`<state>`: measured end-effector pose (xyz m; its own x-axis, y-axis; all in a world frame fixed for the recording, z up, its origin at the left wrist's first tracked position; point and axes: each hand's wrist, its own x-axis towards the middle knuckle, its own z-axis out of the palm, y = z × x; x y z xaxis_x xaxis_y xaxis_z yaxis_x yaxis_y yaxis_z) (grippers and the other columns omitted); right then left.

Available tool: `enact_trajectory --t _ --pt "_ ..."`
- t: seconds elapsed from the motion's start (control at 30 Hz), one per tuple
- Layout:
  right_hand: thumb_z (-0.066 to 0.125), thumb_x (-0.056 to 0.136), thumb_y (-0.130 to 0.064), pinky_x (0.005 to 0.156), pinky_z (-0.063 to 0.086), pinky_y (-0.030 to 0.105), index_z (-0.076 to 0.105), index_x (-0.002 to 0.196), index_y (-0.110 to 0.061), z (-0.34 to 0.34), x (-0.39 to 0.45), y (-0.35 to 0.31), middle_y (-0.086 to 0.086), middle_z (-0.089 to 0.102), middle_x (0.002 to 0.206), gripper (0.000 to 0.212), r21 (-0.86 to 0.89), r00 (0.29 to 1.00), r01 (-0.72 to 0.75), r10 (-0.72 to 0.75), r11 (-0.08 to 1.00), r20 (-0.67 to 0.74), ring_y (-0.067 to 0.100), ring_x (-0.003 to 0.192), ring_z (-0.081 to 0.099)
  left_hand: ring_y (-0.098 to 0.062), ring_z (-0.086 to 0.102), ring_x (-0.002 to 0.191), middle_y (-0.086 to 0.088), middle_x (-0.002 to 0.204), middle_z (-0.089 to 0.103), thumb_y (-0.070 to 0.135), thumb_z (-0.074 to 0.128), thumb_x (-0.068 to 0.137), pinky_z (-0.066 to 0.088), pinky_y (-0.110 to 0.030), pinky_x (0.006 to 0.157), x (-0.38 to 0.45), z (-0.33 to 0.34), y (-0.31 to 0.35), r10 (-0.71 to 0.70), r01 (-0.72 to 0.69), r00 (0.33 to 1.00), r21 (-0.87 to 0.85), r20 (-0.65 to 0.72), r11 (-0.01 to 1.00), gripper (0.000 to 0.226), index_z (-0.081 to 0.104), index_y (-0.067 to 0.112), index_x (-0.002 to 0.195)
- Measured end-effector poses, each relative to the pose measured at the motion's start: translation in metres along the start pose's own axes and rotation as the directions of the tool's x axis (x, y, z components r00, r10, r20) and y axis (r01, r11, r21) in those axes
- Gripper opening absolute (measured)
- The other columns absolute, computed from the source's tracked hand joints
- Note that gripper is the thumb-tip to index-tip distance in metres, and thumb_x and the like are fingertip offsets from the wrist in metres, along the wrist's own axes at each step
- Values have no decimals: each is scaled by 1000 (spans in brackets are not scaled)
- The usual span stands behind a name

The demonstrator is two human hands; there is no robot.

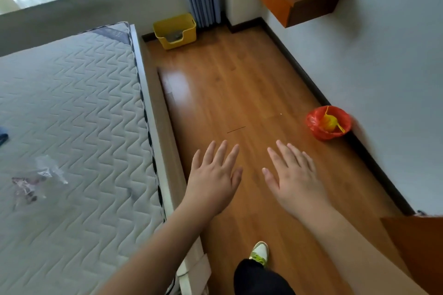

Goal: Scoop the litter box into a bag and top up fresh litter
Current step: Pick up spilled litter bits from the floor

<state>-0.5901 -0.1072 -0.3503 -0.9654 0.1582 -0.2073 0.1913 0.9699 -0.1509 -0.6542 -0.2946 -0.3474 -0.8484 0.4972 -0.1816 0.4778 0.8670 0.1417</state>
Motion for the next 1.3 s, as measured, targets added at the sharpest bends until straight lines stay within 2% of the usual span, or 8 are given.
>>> enact_trajectory --t 0.23,0.4,0.5,0.63,0.8,1.07,1.2,1.3 --pt "-5 90 -64 113 -3 34 5 150 -37 5 28 30 -7 -1 161 66 43 1000 8 -8 999 13 13 146 -7 -14 -19 148 9 164 0 61 -16 92 -8 -47 120 41 -1 17 5 -6 999 -28 -38 1000 62 -6 43 151" --pt "-2 90 -64 112 -5 32 -7 149 -39 1 57 24 -9 -17 159 64 60 998 61 -61 996 9 8 137 -25 -13 -12 149 9 163 9 57 -8 98 -13 -45 119 59 -16 -2 -38 35 994 -29 -102 999 57 2 43 152" --pt "1 92 -61 111 -8 31 -7 149 -39 -14 86 13 -10 -19 158 61 58 994 112 -111 992 -18 6 135 -28 -14 -10 149 10 163 11 56 -6 98 -10 -50 119 78 -29 -20 -81 76 985 -40 -152 996 56 5 44 151" --pt "10 97 -57 112 -7 31 -5 150 -37 -38 143 -15 -8 -20 158 59 67 986 158 -153 985 -67 10 144 -18 -25 11 150 3 158 29 49 13 101 8 -59 117 116 -50 -50 -132 124 958 -47 -256 991 52 29 37 149" --pt "12 98 -54 113 -8 33 -2 151 -35 -62 242 -66 -7 -14 160 58 6 972 224 -223 975 -72 15 147 -11 -18 -16 148 10 163 1 63 3 90 -13 -57 115 186 -65 -121 -135 129 983 -58 -123 990 64 5 44 151" --pt "11 97 -55 111 -9 32 2 151 -37 -97 365 -105 -7 -10 160 57 -12 983 161 -162 987 -88 14 146 -11 -22 0 150 6 162 15 59 -1 90 0 -57 117 279 -116 -214 -110 113 985 21 -131 993 66 10 39 152" --pt "3 91 -60 116 2 34 6 151 -38 -109 423 -101 -8 -1 161 64 43 990 117 -113 992 -81 13 147 -3 -22 7 150 5 161 20 59 0 89 5 -54 119 330 -132 -224 -113 106 984 -60 -134 993 66 9 40 152" --pt "5 91 -61 116 8 35 10 150 -38 -120 476 -90 -9 4 160 63 55 992 92 -86 994 -94 13 147 0 -19 10 149 6 160 23 60 -3 88 7 -51 120 376 -141 -230 -103 91 984 -90 -146 992 68 10 40 151"
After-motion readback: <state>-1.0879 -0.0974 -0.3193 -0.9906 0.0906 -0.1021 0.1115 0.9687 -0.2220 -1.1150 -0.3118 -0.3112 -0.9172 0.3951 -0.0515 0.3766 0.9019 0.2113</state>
